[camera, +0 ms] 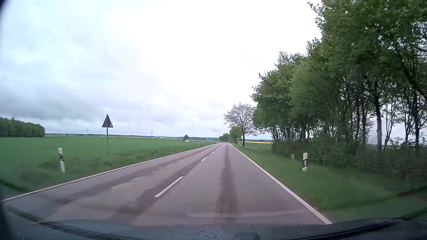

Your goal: Follow the waypoints while adhering to traffic rules and regulations

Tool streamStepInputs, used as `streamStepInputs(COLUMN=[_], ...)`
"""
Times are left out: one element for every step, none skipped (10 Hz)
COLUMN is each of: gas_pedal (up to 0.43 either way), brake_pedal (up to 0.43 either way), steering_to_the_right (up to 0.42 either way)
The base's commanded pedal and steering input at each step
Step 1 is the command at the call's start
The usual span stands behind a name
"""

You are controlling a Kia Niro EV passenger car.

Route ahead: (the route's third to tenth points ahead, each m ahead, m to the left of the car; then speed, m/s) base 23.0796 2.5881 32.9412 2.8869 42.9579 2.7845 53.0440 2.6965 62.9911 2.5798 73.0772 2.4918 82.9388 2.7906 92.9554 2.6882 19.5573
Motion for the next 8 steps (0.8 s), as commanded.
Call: streamStepInputs(gas_pedal=[0.441, 0.441, 0.429, 0.429, 0.429, 0.421, 0.398, 0.390], brake_pedal=[0.000, 0.000, 0.000, 0.000, 0.000, 0.000, 0.000, 0.000], steering_to_the_right=[0.002, 0.002, 0.002, 0.002, 0.002, 0.002, 0.002, 0.002])
